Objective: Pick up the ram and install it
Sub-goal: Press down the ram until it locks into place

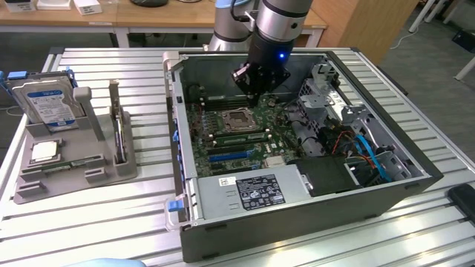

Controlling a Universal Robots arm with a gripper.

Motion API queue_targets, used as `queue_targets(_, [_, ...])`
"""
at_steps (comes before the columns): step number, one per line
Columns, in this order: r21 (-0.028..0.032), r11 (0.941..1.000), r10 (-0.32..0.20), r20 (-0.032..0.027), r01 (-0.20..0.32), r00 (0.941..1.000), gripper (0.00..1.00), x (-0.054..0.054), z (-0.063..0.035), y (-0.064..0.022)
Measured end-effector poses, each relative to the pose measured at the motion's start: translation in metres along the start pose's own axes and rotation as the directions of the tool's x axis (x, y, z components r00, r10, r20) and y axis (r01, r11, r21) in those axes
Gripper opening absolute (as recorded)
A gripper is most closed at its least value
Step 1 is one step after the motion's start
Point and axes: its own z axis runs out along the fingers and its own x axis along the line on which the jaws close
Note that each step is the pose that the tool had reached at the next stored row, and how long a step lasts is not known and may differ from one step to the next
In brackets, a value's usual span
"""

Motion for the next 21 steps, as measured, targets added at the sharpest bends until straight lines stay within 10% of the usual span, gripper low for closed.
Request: queue_targets(21, [-0.0028, 0.9675, 0.253, 0.0178, -0.253, 0.9674, 0.10, 0.0000, 0.0008, 0.0000])
